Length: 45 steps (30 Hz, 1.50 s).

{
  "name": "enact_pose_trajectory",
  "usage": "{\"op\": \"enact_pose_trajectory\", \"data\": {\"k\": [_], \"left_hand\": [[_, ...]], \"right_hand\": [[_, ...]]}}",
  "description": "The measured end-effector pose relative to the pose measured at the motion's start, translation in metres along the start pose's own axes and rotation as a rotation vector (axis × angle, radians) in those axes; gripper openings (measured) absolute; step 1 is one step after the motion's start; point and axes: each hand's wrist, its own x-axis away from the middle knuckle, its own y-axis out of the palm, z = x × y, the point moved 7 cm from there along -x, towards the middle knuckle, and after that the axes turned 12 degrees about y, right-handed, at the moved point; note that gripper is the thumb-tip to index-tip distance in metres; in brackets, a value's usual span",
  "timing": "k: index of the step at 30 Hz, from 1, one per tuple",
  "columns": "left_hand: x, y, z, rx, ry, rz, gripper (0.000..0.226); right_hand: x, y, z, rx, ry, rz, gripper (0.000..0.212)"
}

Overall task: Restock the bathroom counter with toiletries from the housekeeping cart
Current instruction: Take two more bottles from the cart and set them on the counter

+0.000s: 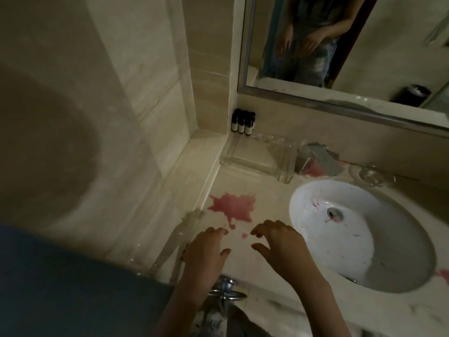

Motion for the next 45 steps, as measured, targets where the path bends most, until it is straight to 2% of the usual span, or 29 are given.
{"op": "enact_pose_trajectory", "data": {"k": [6, 11, 14, 16, 21, 28, 33, 39, 45], "left_hand": [[0.032, 0.002, 0.003, 0.032, -0.048, 0.041, 0.046], [0.060, -0.014, -0.012, 0.109, -0.227, 0.103, 0.045], [0.085, -0.027, -0.022, 0.106, -0.322, 0.212, 0.040], [0.109, -0.030, -0.025, 0.123, -0.449, 0.292, 0.036], [0.193, -0.017, -0.020, 0.136, -0.754, 0.444, 0.043], [0.314, 0.034, 0.029, 0.135, -1.188, 0.621, 0.047], [0.359, 0.057, 0.060, 0.107, -1.329, 0.703, 0.046], [0.421, 0.080, 0.091, 0.061, -1.524, 0.798, 0.050], [0.506, 0.114, 0.135, 0.084, -1.744, 0.883, 0.052]], "right_hand": [[0.021, 0.002, -0.013, 0.054, -0.073, -0.027, 0.033], [0.011, -0.003, -0.050, 0.082, -0.260, -0.041, 0.031], [0.007, -0.005, -0.083, 0.082, -0.434, -0.052, 0.031], [0.011, -0.003, -0.103, 0.102, -0.570, -0.090, 0.033], [0.040, 0.021, -0.142, 0.151, -0.886, -0.187, 0.030], [0.122, 0.057, -0.182, 0.195, -1.249, -0.308, 0.030], [0.184, 0.069, -0.195, 0.168, -1.447, -0.385, 0.027], [0.261, 0.083, -0.202, 0.222, -1.670, -0.395, 0.026], [0.370, 0.101, -0.210, 0.261, -1.915, -0.483, 0.028]]}}
